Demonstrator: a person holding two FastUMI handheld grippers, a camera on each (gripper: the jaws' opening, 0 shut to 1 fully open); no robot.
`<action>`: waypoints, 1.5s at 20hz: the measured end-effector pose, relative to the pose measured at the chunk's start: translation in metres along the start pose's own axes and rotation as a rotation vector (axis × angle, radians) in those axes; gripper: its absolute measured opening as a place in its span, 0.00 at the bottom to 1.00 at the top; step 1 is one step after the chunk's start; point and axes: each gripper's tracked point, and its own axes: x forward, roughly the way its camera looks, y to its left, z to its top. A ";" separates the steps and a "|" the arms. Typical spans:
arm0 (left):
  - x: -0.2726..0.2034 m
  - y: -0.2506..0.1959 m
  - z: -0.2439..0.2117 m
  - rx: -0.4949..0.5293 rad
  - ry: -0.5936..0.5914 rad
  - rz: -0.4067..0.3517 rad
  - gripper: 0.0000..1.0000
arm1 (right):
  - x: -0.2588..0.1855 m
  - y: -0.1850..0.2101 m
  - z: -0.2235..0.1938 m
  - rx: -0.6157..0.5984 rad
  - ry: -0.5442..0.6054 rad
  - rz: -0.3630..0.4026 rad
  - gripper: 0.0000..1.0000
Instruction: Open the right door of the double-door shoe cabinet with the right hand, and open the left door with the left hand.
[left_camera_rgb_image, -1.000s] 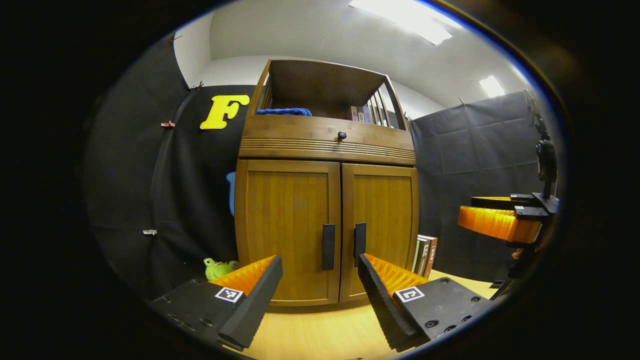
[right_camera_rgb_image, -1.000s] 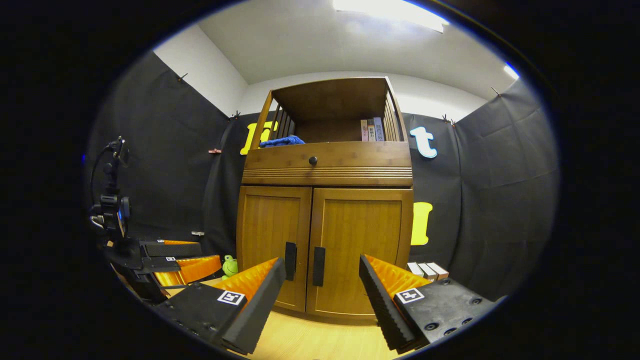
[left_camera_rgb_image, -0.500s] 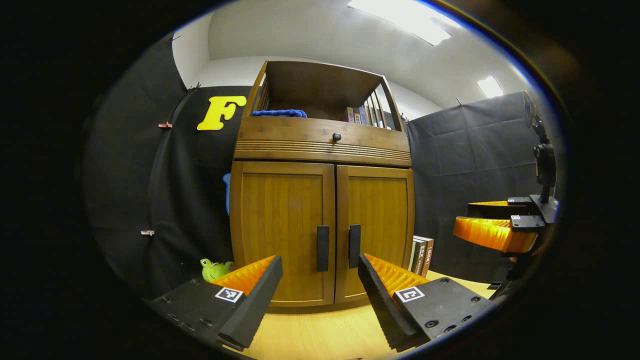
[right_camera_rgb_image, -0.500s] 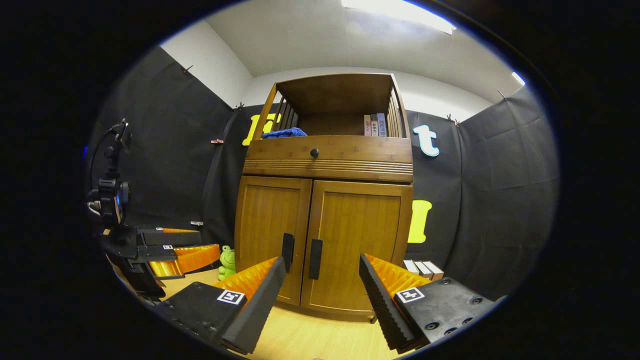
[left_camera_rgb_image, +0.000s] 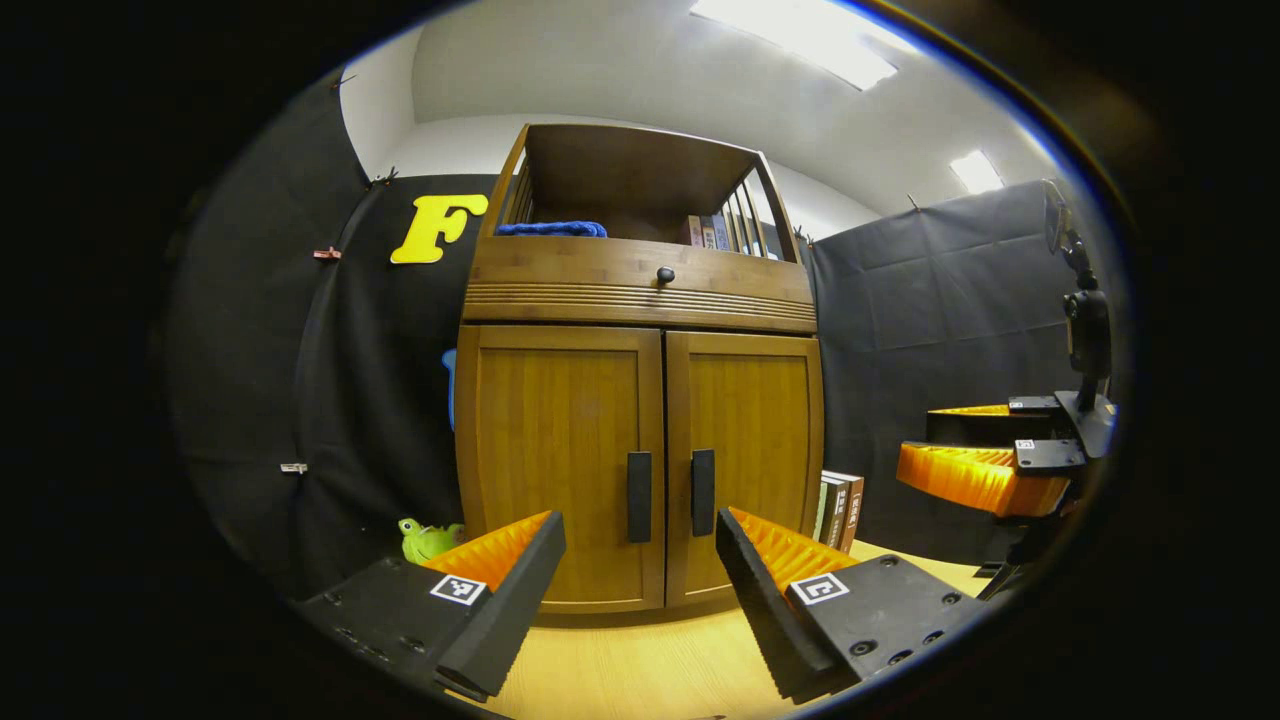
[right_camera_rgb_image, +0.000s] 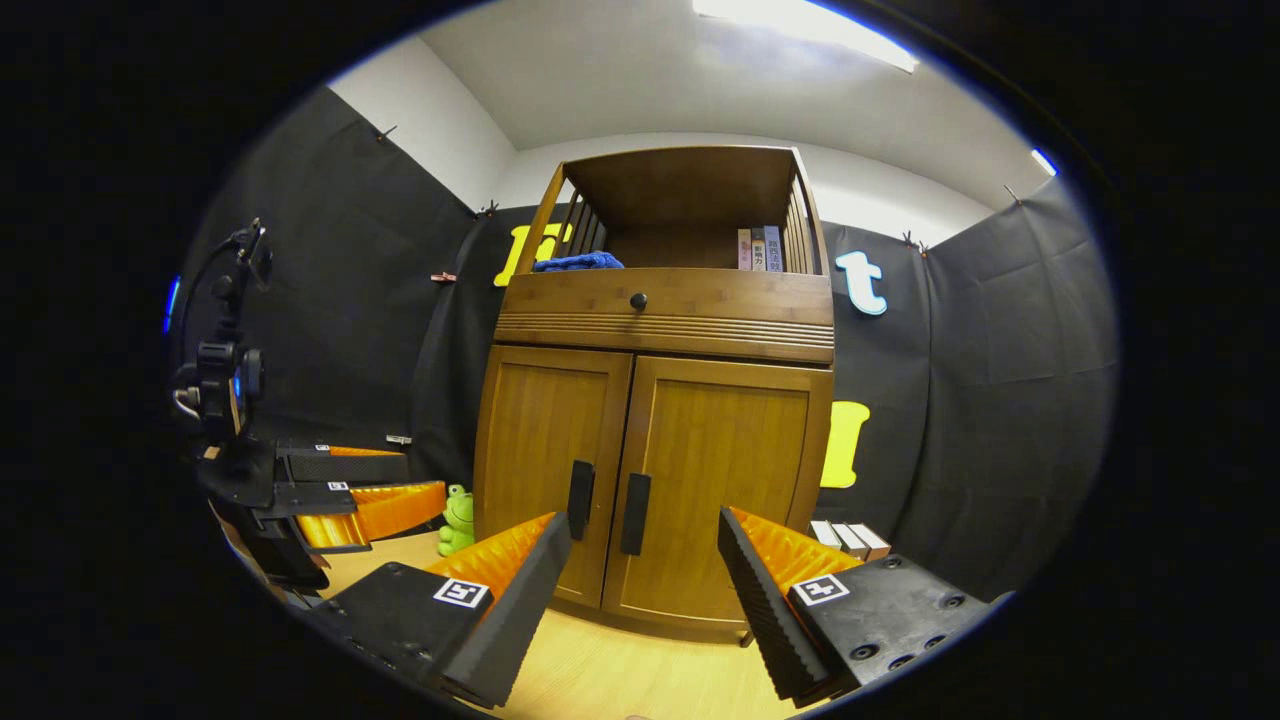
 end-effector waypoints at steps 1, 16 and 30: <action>0.002 0.001 -0.002 -0.003 0.003 0.001 0.95 | 0.000 0.001 -0.001 0.002 0.000 0.001 0.94; 0.016 0.007 -0.022 -0.026 0.046 -0.009 0.95 | 0.033 0.014 -0.010 0.024 -0.003 0.004 0.94; 0.017 0.002 -0.036 -0.010 0.071 -0.050 0.95 | 0.067 0.024 -0.039 0.025 0.039 0.002 0.94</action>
